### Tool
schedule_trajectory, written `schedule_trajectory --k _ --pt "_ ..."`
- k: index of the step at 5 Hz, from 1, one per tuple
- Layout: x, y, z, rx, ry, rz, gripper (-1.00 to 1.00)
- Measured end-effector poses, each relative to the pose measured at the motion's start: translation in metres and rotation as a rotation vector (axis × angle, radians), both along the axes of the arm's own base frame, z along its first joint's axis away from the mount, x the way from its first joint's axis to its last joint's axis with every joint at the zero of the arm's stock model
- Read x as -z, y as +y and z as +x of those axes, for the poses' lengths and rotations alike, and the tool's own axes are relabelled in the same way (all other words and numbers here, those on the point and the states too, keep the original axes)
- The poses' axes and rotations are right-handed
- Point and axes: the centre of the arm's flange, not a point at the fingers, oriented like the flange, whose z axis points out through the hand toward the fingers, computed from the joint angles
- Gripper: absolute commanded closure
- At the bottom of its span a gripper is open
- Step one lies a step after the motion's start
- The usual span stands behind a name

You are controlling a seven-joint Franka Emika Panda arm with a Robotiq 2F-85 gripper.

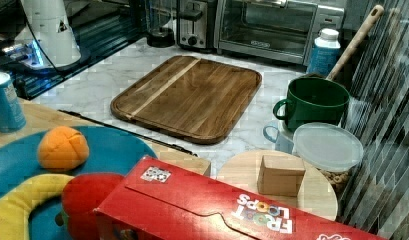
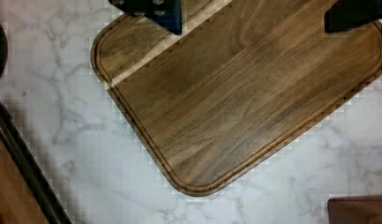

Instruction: Open the drawer.

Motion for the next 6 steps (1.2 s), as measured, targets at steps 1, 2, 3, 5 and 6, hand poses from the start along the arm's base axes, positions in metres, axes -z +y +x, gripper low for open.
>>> schedule_trajectory --k 1,2,3,5,6 --pt "0.012 -0.02 0.003 -0.151 -0.061 0.011 -1.0" --pt "0.031 -0.049 -0.001 -0.291 -0.05 -0.004 -1.0" --pt "0.053 -0.082 -0.013 -0.348 -0.018 0.011 -1.0" --pt "0.066 -0.148 -0.023 -0.472 -0.07 -0.059 -1.0" --pt "0.066 -0.175 -0.032 -0.484 -0.046 -0.1 -1.0"
